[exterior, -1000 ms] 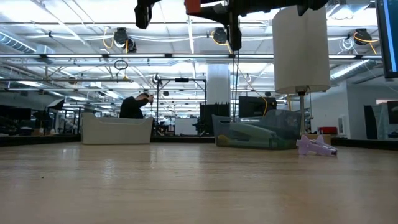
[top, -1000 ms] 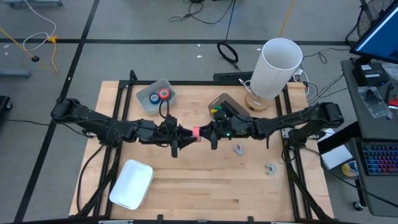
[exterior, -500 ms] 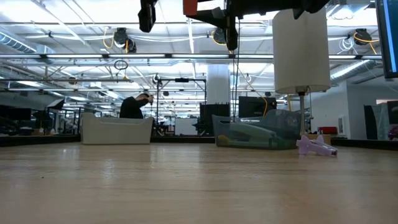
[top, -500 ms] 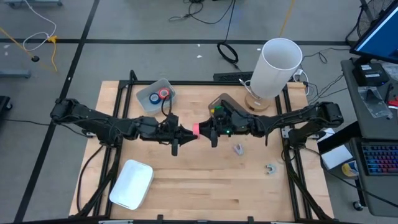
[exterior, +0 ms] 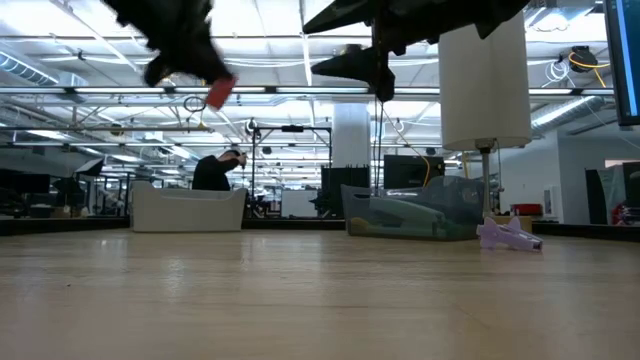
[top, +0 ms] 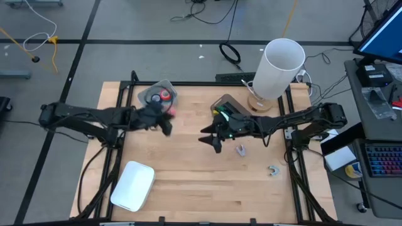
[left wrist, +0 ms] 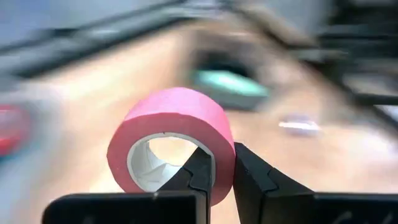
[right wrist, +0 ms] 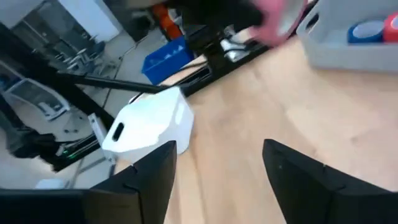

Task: Pick and place Stapler, Stapler remover, tape
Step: Put the pink tape into the gray bin

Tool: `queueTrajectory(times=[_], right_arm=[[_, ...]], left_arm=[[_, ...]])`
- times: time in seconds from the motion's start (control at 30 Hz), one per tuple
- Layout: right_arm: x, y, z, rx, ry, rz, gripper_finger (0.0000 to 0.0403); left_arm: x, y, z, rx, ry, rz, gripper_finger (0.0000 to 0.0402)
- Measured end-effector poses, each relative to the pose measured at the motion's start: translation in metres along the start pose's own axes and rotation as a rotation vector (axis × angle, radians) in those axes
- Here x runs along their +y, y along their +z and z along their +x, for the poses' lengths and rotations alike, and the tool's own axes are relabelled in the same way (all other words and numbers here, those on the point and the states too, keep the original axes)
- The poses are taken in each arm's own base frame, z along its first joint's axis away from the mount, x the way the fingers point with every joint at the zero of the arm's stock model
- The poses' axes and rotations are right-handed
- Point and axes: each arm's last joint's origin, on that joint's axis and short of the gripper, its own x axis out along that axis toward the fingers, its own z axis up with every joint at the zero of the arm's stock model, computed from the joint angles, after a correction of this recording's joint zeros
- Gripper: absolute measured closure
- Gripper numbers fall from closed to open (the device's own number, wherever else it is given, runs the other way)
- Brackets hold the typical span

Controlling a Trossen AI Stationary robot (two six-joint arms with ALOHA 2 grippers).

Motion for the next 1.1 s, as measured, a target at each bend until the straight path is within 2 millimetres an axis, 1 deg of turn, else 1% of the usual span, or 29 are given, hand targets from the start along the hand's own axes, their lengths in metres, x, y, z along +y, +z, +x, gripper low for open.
queueTrajectory(times=[0.1, 0.13, 0.2, 0.27, 0.37, 0.43, 0.53, 0.63, 0.73, 0.83, 1.1], right_arm=[[-0.001, 0.002, 0.000, -0.009, -0.002, -0.038, 0.0162], [-0.003, 0.003, 0.000, -0.011, -0.003, -0.039, 0.0161], [-0.006, 0.006, 0.000, -0.026, -0.008, -0.036, 0.0161], [-0.010, 0.010, 0.000, -0.046, -0.015, -0.033, 0.0163], [-0.015, 0.014, -0.001, -0.066, -0.029, -0.027, 0.0166], [-0.020, 0.016, -0.001, -0.068, -0.041, -0.023, 0.0167], [-0.024, 0.019, -0.001, -0.075, -0.056, -0.015, 0.0165], [-0.027, 0.021, -0.002, -0.080, -0.065, -0.012, 0.0165], [-0.029, 0.022, -0.002, -0.082, -0.069, -0.010, 0.0167], [-0.031, 0.023, -0.002, -0.086, -0.077, -0.008, 0.0169], [-0.037, 0.026, -0.003, -0.096, -0.092, -0.002, 0.0168]], left_arm=[[0.029, 0.000, -0.006, 0.005, 0.268, -0.004, 0.0368], [0.038, -0.001, -0.007, 0.031, 0.342, 0.004, 0.0368], [0.054, 0.000, -0.004, 0.080, 0.437, 0.005, 0.0368], [0.068, 0.003, 0.004, 0.145, 0.482, 0.029, 0.0368], [0.085, 0.008, 0.020, 0.217, 0.505, 0.064, 0.0368], [0.100, 0.009, 0.032, 0.286, 0.541, 0.071, 0.0368], [0.123, 0.007, 0.048, 0.401, 0.569, 0.029, 0.0368], [0.141, 0.003, 0.061, 0.490, 0.564, -0.025, 0.0368], [0.152, -0.001, 0.070, 0.554, 0.554, -0.048, 0.0368], [0.157, -0.005, 0.076, 0.599, 0.552, -0.060, 0.0368], [0.158, -0.009, 0.080, 0.638, 0.530, -0.076, 0.0368]])
